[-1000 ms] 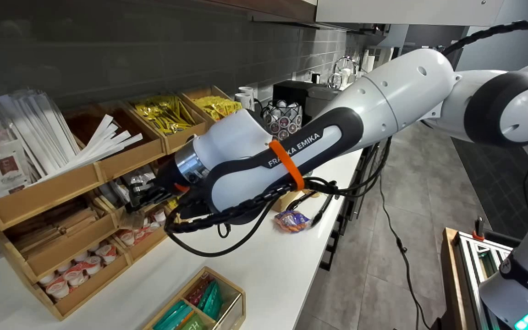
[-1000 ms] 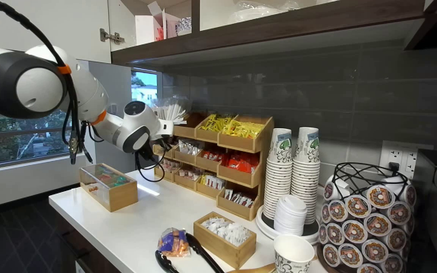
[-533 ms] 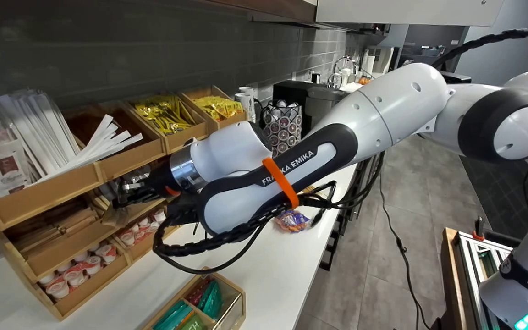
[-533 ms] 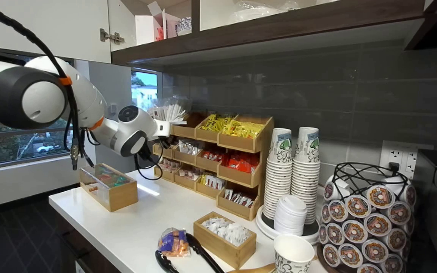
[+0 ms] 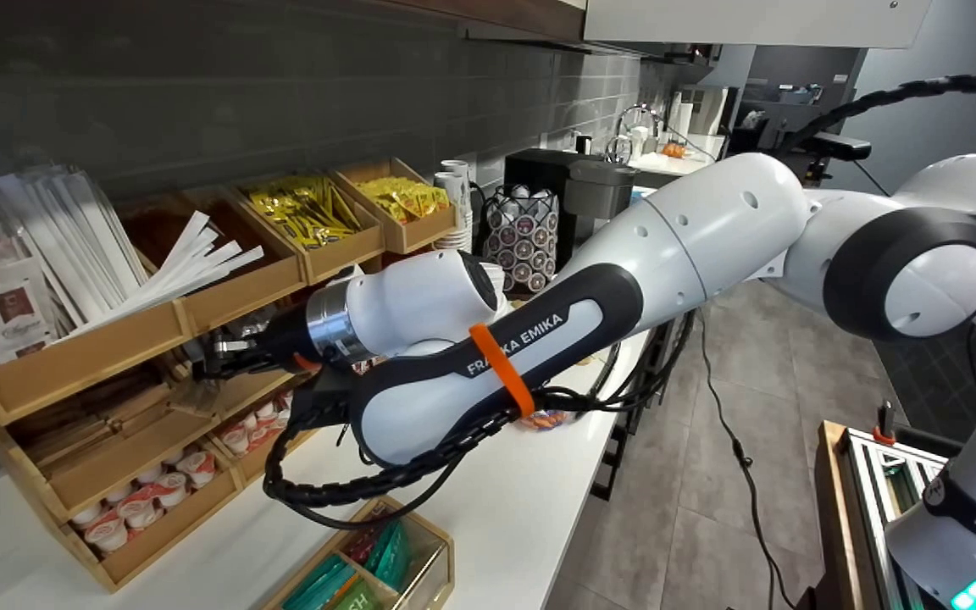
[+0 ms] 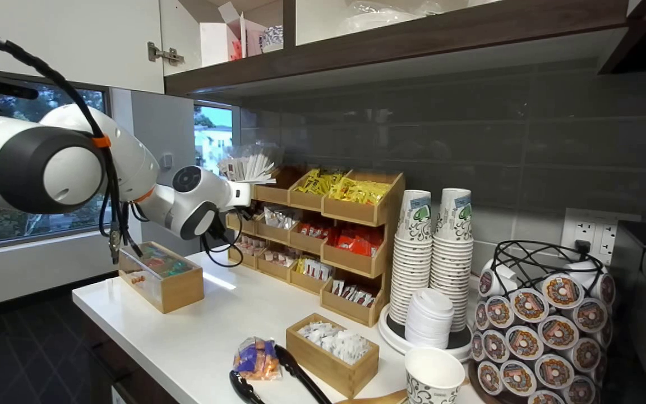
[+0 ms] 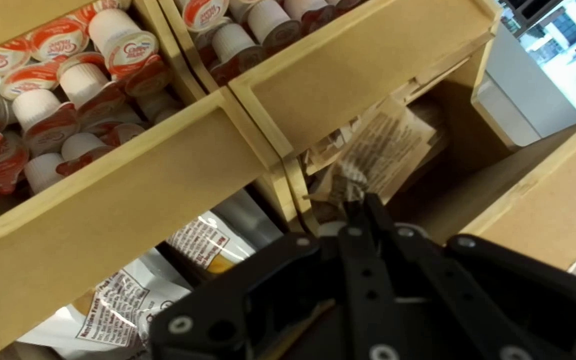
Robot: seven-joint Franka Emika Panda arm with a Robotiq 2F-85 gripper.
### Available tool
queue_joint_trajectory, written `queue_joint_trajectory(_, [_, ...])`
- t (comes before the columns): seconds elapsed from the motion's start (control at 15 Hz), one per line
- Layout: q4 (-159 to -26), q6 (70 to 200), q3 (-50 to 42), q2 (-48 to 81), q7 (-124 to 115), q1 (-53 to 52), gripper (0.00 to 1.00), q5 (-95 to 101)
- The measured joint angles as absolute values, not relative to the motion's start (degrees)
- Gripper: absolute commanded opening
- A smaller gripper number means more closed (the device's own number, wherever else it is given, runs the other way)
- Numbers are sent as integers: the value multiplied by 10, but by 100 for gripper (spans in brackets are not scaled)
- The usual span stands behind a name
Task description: Move the brown sachet, which is on the counter, closer to the other sachets
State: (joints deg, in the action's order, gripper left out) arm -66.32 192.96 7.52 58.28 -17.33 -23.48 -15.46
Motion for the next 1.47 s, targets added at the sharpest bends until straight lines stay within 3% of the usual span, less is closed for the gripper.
queue_joint_trajectory(0.6, [-575, 1955, 34, 648, -203, -268, 1, -186])
queue_joint_trajectory(1.33, [-507, 1974, -104, 704, -249, -342, 1, -344])
queue_joint_trajectory(1.4, [-502, 1975, -115, 708, -253, -348, 30, -356])
queue_joint_trajectory(1.47, [-497, 1975, -125, 713, -258, -353, 31, -367])
